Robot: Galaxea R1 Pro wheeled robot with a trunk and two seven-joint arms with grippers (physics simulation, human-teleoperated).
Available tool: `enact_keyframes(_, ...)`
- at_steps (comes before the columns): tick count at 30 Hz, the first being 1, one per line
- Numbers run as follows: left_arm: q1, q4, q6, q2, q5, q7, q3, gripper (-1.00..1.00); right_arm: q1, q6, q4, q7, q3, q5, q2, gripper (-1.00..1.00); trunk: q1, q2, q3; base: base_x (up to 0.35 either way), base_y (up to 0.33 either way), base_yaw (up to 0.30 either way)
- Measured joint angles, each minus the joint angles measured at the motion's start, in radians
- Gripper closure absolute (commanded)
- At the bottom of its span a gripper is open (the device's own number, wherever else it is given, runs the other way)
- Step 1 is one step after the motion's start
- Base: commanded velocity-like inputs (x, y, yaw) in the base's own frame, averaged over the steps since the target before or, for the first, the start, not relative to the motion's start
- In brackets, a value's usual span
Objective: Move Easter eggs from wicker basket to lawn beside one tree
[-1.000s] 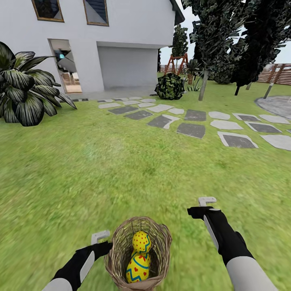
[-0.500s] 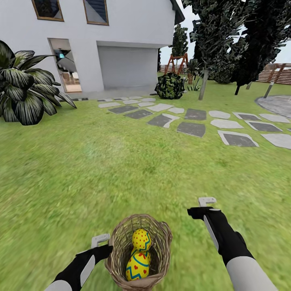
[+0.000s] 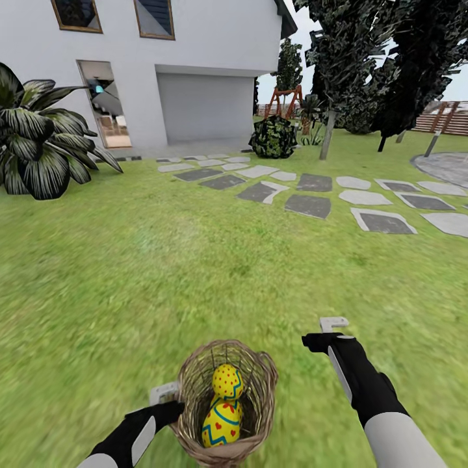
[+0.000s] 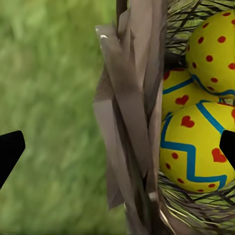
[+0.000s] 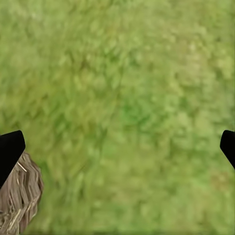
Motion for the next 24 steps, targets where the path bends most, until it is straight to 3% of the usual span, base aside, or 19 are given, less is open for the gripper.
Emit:
enact_keyframes(3,0.0,0.003,-0.005,0.0,0.0,0.0,0.001,-1.0,0.0,0.0,0.0,0.0,0.0,0.0,0.0,-1.0,0.012,-0.021,-0.009,0.0,0.0,0.0)
enact_keyframes(8,0.0,0.004,-0.045,0.001,0.001,0.001,0.003,-1.0,0.0,0.0,0.0,0.0,-0.001,0.0,0.0,-1.0,0.012,-0.021,-0.009,0.0,0.0,0.0)
enact_keyframes(15,0.0,0.002,-0.049,0.001,0.001,0.001,0.003,-1.0,0.0,0.0,0.001,0.0,-0.001,-0.001,0.0,-1.0,0.012,-0.021,-0.009,0.0,0.0,0.0)
enact_keyframes(16,0.0,0.003,-0.049,0.001,0.001,0.001,0.003,1.0,0.0,-0.001,0.001,0.0,-0.001,-0.001,0.0,-1.0,0.012,-0.021,-0.009,0.0,0.0,0.0)
enact_keyframes(24,0.0,0.004,-0.049,0.001,0.004,0.0,0.003,1.0,0.0,-0.002,0.002,0.0,-0.001,-0.001,-0.001,-1.0,0.012,-0.021,-0.009,0.0,0.0,0.0)
